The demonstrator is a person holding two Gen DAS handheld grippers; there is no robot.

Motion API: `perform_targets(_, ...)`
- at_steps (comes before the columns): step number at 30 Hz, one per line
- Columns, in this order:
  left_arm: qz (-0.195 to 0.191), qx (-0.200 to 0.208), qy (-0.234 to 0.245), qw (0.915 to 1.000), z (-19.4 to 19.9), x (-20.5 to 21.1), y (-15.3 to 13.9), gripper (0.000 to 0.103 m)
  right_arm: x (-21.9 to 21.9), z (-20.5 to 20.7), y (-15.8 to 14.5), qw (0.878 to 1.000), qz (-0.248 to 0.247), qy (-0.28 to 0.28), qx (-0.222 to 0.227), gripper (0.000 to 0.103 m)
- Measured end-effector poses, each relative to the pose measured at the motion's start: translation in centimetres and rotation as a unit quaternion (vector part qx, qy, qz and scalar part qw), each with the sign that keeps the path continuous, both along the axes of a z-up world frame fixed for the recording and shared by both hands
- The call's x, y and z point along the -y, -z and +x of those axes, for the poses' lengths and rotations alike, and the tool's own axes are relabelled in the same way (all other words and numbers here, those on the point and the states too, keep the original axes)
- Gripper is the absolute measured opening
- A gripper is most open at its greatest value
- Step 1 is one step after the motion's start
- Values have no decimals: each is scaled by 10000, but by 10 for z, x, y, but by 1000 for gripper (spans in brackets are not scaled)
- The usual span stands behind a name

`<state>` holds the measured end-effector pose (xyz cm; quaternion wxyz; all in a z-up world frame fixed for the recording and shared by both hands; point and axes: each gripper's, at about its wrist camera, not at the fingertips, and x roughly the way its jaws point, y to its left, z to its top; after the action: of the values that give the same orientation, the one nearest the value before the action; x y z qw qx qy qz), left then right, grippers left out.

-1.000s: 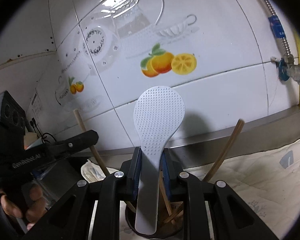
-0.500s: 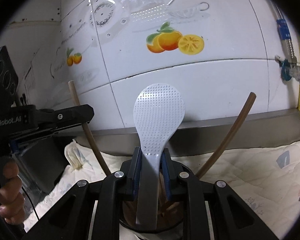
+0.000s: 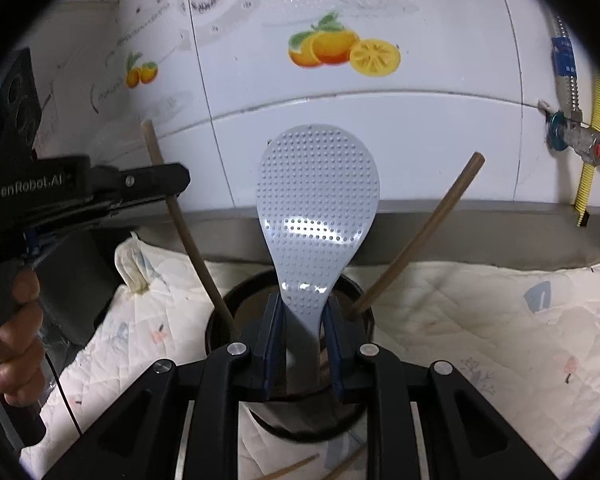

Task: Organize utensils
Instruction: 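Lower the chopstick and paddle into the black holder and open both grippers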

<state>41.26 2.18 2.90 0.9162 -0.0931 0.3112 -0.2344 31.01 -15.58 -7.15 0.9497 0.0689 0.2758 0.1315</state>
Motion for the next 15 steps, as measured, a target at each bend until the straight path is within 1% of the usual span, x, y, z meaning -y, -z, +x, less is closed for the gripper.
perform_targets(2, -11, -110, 14, 9999, 5, 0, 3, 8, 1, -2, 0, 10000, 54, 22, -37, 26)
perform_targets(4, -9, -190, -13, 9998, 8, 0, 5, 8, 2, -5, -1, 10000, 58, 50, -40, 32)
perform_targets(5, -30, -227, -3, 9997, 9, 0, 6, 8, 2, -6, -2, 9995, -14, 240, 212, 36)
perform_targets(9, -10, -256, 20, 9997, 6, 1, 5, 8, 3, -17, -7, 9995, 23, 265, 175, 37)
perform_targets(12, 37, -221, 64, 9997, -2, 3, 1, 8, 7, -24, -12, 9996, 99, 271, 75, 37)
perform_targets(15, 135, -158, 117, 9997, -15, 3, -5, 8, 10, -36, -19, 9995, 73, 310, 58, 37)
